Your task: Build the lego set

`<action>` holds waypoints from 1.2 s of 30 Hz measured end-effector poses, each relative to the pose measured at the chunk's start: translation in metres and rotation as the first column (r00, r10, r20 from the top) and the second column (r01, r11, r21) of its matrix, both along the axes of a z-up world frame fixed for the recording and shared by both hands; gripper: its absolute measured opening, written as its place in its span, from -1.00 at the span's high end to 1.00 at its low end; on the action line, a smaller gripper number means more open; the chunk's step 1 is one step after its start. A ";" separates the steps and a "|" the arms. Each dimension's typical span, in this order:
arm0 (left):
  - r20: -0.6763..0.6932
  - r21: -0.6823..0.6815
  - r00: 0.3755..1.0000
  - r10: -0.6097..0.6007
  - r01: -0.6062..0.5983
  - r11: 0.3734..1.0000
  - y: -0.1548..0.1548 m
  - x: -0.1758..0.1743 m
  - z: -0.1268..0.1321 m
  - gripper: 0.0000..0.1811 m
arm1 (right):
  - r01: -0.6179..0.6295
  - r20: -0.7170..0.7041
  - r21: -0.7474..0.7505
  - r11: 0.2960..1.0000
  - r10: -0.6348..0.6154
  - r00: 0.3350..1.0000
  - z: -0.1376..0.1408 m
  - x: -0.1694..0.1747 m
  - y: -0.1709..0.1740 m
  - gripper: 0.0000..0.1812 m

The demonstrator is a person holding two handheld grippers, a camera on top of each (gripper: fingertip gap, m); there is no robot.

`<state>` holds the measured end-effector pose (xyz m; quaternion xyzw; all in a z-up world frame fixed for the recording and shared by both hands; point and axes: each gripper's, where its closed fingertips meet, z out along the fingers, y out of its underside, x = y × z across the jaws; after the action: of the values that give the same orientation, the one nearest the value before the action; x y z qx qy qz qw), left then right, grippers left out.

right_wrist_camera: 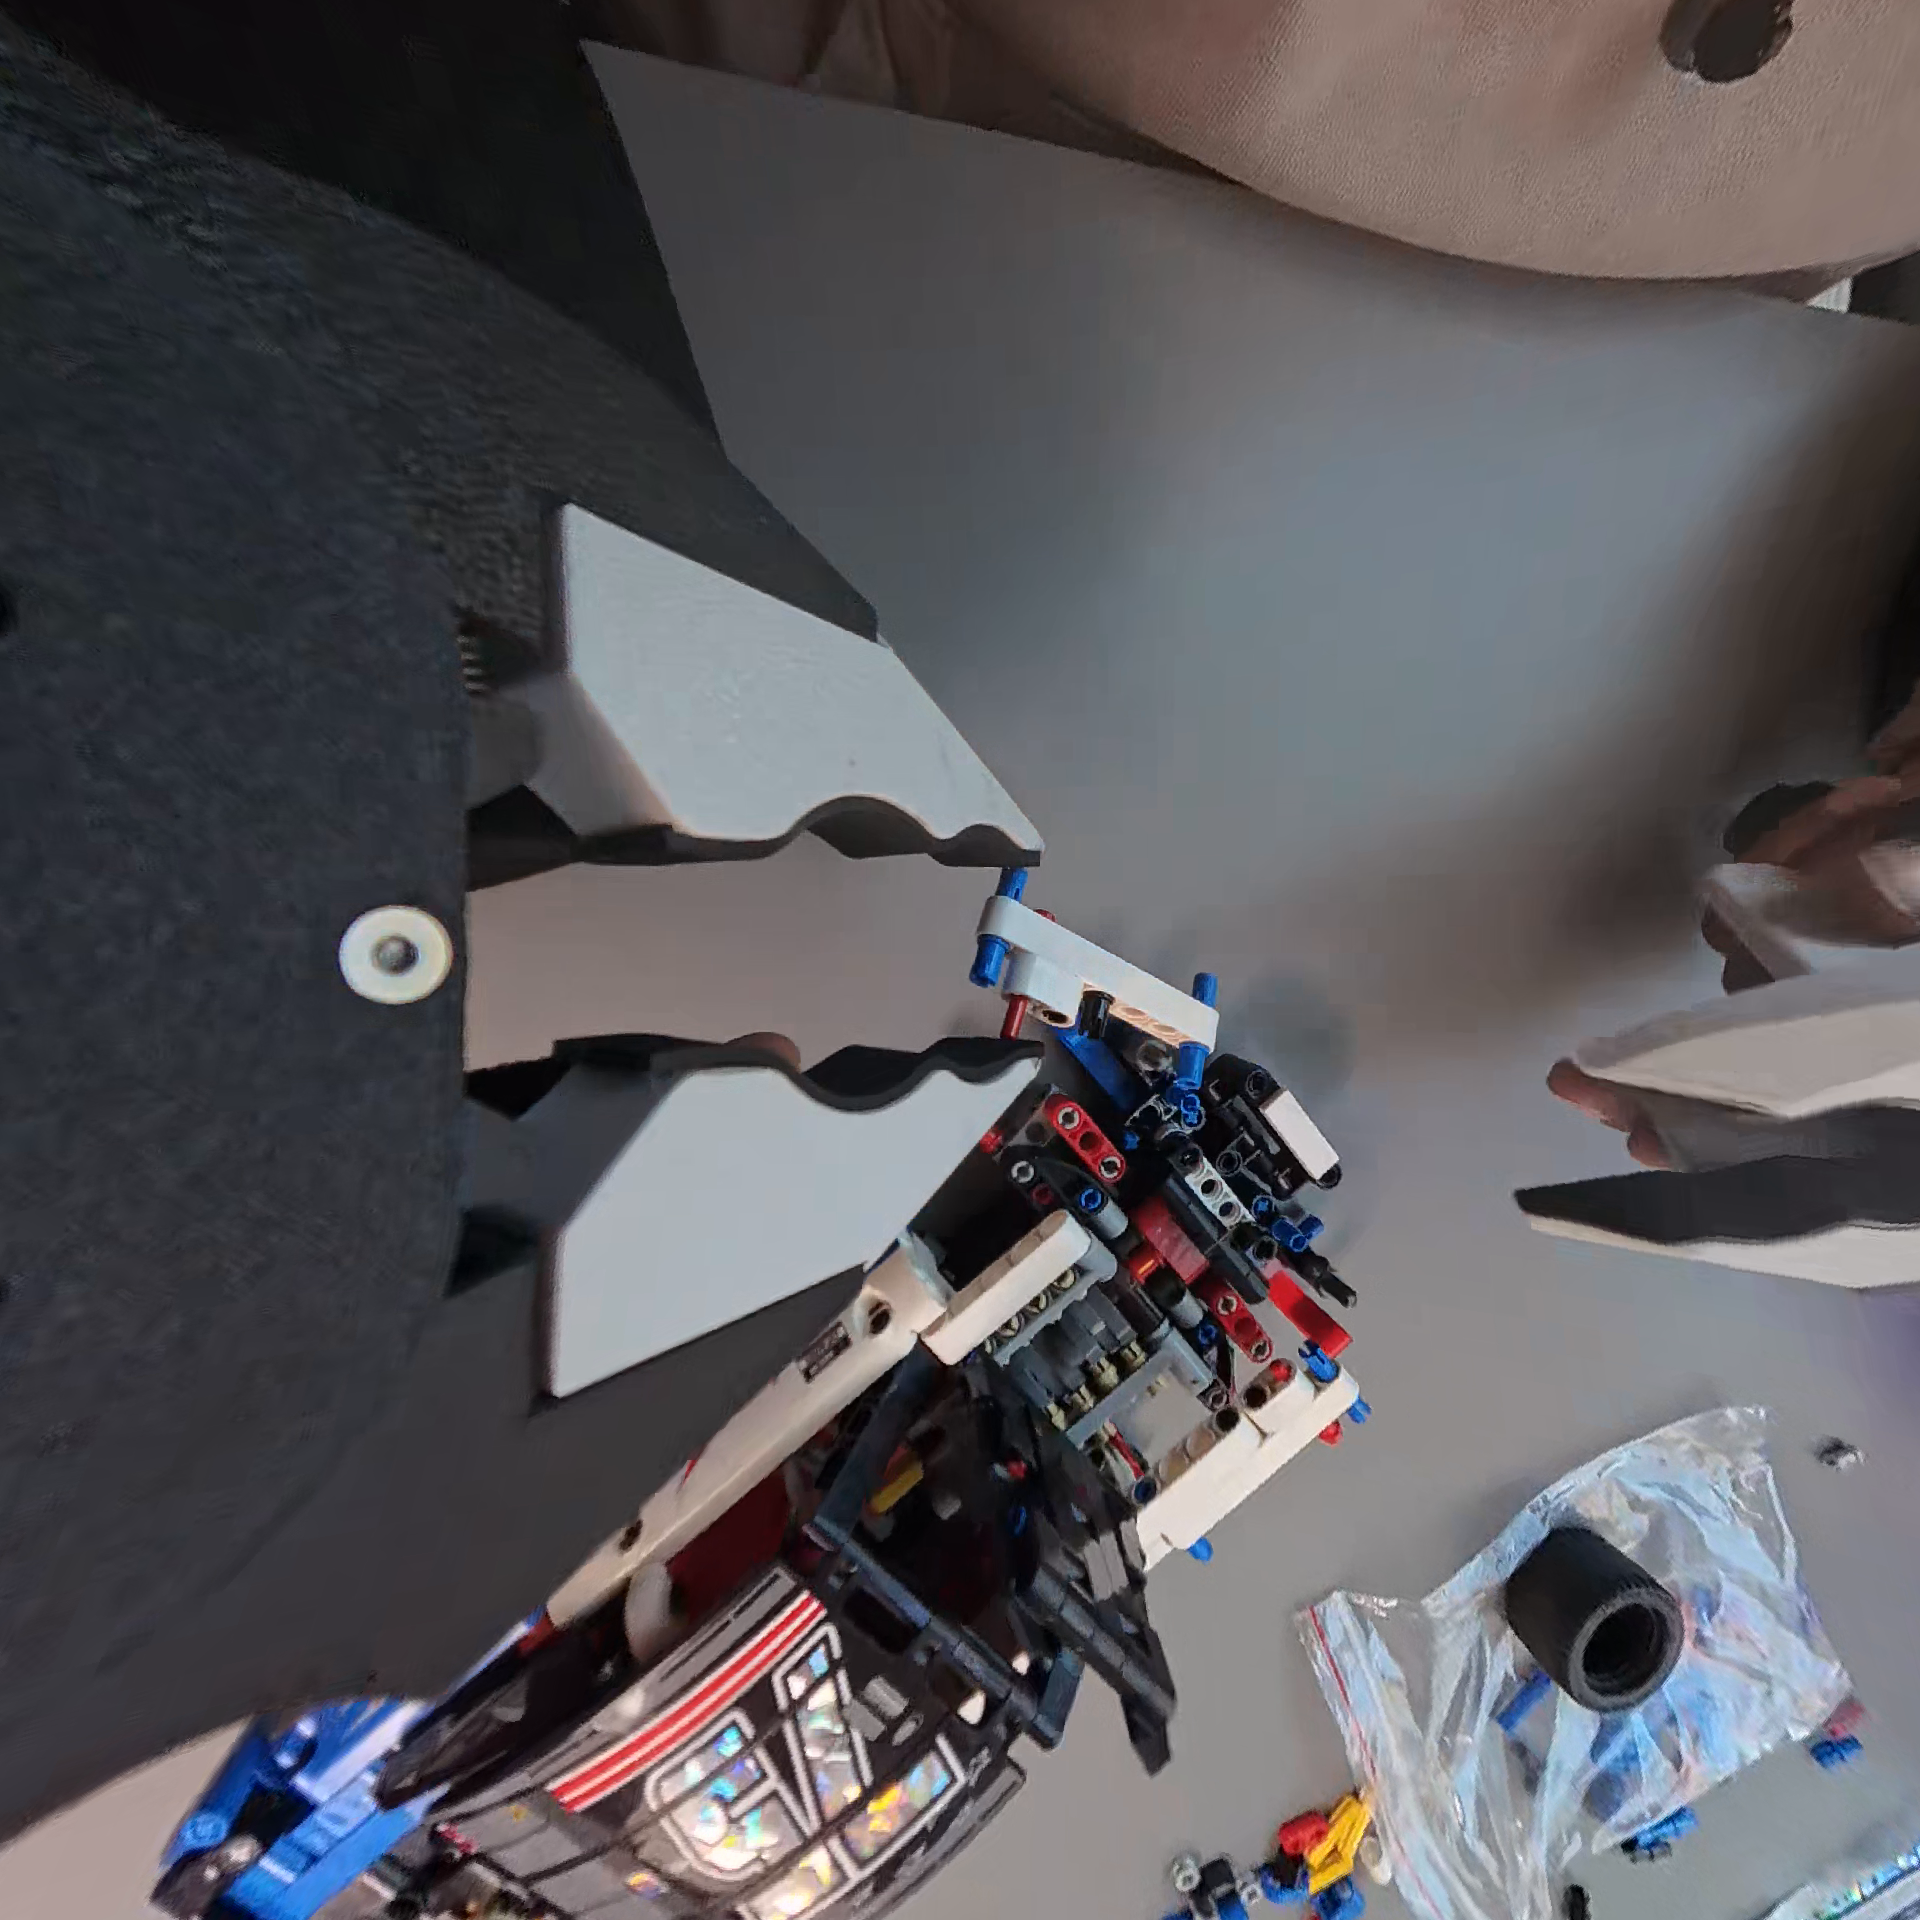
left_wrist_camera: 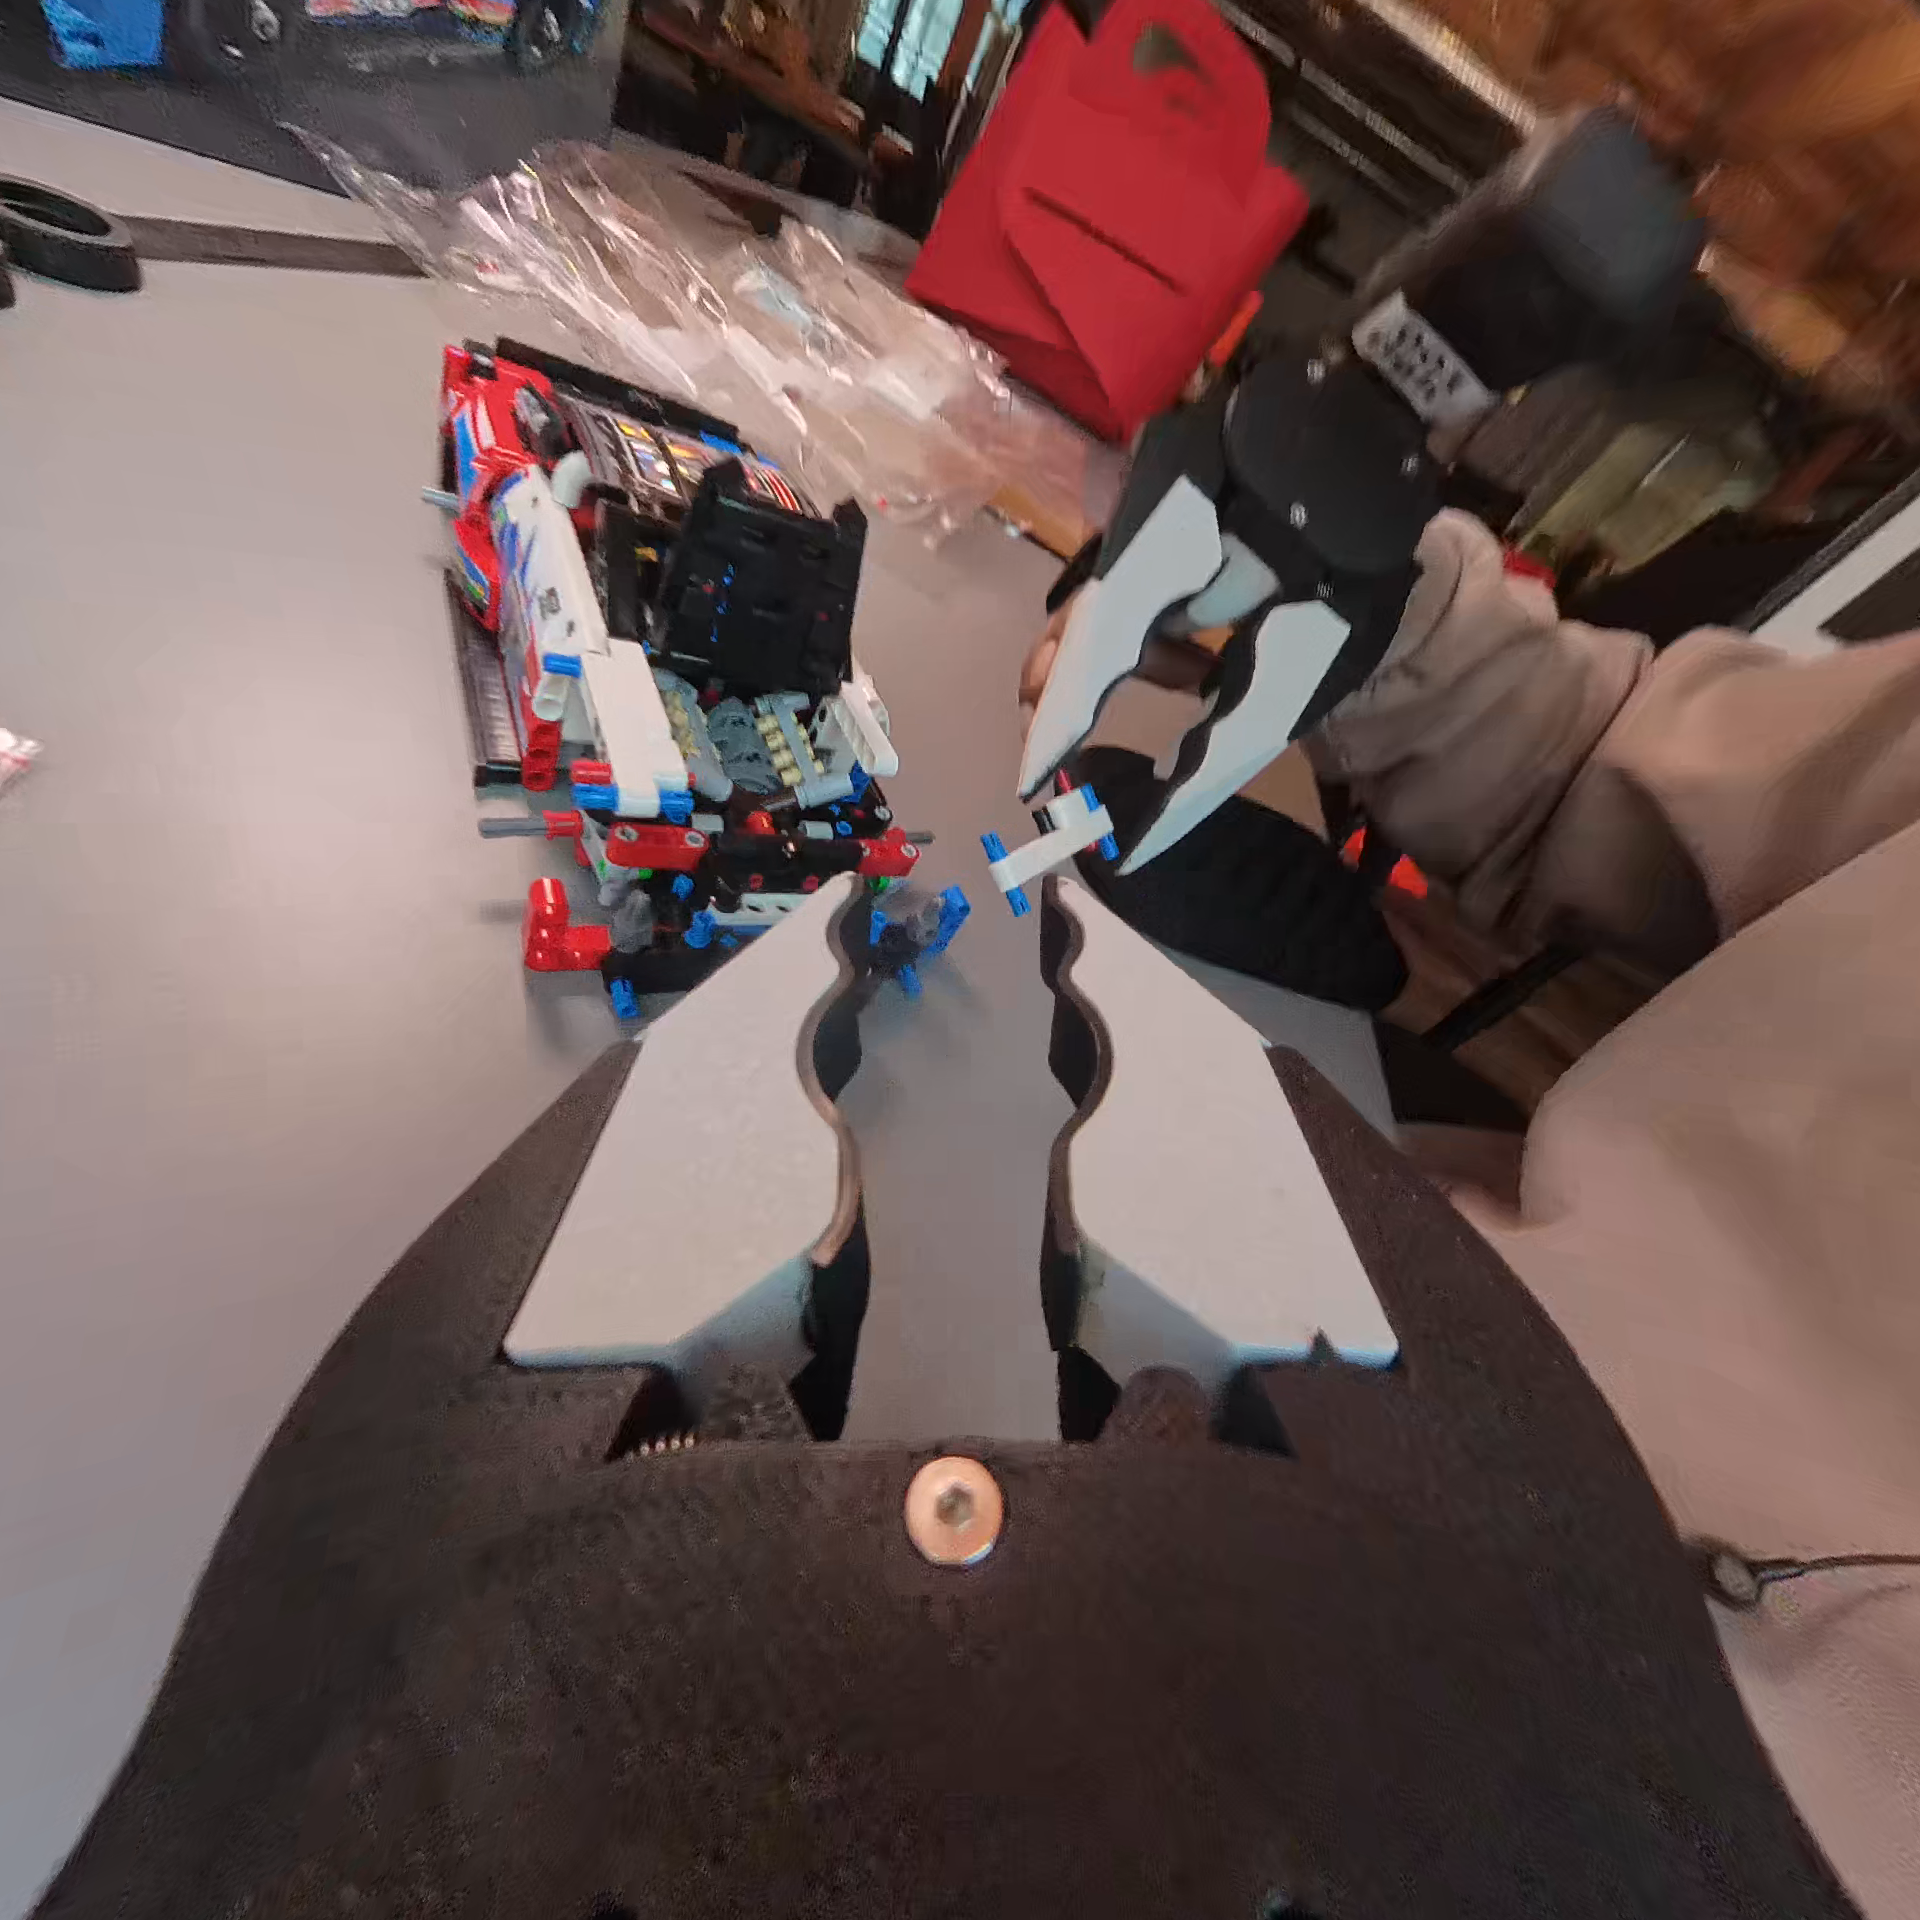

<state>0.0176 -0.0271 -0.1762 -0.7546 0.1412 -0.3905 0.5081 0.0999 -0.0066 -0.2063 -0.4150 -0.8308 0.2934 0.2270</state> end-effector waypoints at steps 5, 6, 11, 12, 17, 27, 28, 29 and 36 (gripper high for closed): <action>-0.022 -0.070 0.994 -0.103 0.101 0.992 0.000 0.034 -0.014 0.65 | -0.149 0.020 0.065 0.987 0.148 0.989 0.001 -0.012 -0.004 0.65; -0.008 -0.094 0.994 -0.112 0.111 0.989 0.002 0.037 -0.016 0.65 | -0.175 0.015 0.063 0.983 0.174 0.985 0.004 -0.015 -0.006 0.65; 0.106 -0.129 0.980 -0.171 0.184 0.974 0.003 0.048 -0.009 0.87 | -0.247 0.007 0.054 0.968 0.247 0.969 0.014 -0.021 -0.010 0.65; 0.125 -0.130 0.979 -0.160 0.176 0.976 0.004 0.047 -0.008 0.88 | -0.244 0.003 0.065 0.968 0.244 0.970 0.014 -0.022 -0.008 0.65; 0.292 -0.179 0.954 -0.065 0.121 0.976 0.009 0.037 0.000 0.93 | -0.154 -0.079 0.066 0.986 0.159 0.984 0.019 -0.033 0.003 0.67; 0.547 -0.170 0.836 0.027 0.079 0.982 0.020 0.018 0.016 0.94 | 0.100 -0.266 -0.328 0.939 -0.193 0.945 0.036 -0.042 0.012 0.63; 0.559 -0.152 0.829 0.016 0.083 0.985 0.020 0.019 0.019 0.94 | 0.114 -0.268 -0.394 0.912 -0.233 0.935 0.038 -0.043 0.009 0.63; 0.575 -0.136 0.818 0.002 0.094 0.986 0.019 0.020 0.023 0.94 | 0.125 -0.271 -0.450 0.884 -0.268 0.924 0.042 -0.045 0.007 0.65; 0.510 -0.141 0.860 -0.024 0.111 0.984 0.019 0.031 0.016 0.87 | 0.183 -0.338 -0.465 0.866 -0.365 0.867 0.068 -0.047 0.002 0.96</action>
<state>0.0484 -0.0080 -0.1602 -0.6597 -0.0036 -0.6028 0.4488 0.0525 -0.0041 -0.1380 -0.4981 -0.6114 0.5094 0.3443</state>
